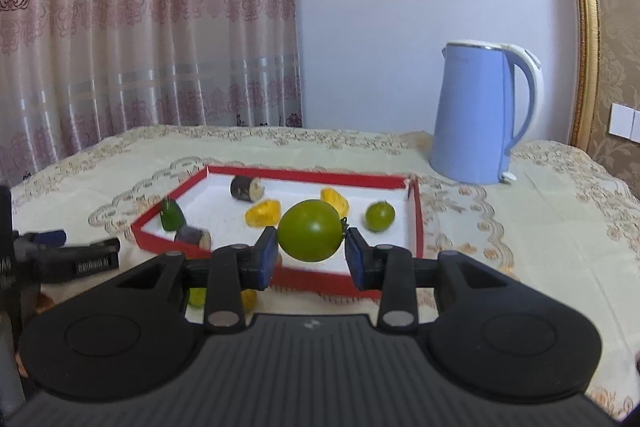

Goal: Organize fruits
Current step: 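Carry the green lime into the red box and open the right gripper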

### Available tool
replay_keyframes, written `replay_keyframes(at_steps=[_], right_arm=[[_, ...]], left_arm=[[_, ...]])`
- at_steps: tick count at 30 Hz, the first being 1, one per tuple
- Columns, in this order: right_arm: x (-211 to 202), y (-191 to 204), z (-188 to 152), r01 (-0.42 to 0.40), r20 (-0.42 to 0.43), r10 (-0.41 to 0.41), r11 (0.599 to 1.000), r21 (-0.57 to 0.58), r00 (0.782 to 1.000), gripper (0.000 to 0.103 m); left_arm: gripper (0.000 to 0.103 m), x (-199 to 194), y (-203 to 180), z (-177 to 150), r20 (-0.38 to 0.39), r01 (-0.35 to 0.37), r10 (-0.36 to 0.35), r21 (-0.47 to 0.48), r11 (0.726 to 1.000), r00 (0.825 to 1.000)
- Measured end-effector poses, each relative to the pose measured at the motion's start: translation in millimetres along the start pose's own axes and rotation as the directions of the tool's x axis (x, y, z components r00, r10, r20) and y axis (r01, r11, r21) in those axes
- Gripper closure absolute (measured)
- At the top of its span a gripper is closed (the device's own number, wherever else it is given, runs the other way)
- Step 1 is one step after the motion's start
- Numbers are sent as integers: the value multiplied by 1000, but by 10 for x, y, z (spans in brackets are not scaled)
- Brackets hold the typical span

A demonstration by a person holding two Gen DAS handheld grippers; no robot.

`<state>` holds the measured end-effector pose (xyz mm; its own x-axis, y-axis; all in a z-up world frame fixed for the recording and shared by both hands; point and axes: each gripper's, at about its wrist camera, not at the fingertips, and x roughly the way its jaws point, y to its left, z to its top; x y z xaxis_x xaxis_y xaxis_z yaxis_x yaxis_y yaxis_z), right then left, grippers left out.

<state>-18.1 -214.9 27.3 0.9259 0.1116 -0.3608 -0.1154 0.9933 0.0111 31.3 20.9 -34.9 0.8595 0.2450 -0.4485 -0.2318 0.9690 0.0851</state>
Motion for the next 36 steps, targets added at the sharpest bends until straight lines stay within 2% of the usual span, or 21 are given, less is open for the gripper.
replay_keyframes(at_steps=[9, 20, 25, 36], right_arm=[[206, -102, 69, -35, -26, 34, 999, -38, 999, 69], [799, -165, 229, -77, -64, 73, 996, -50, 995, 69], [1003, -142, 239, -68, -93, 61, 995, -74, 994, 69], [1304, -258, 162, -76, -83, 75, 997, -6, 994, 69]], left_arm=[[25, -7, 25, 9, 5, 11, -11, -16, 1000, 1000], [24, -23, -35, -1, 12, 13, -13, 21, 1000, 1000], [22, -28, -48, 2, 13, 14, -15, 23, 1000, 1000], [22, -25, -17, -1, 10, -2, 2, 12, 1000, 1000]])
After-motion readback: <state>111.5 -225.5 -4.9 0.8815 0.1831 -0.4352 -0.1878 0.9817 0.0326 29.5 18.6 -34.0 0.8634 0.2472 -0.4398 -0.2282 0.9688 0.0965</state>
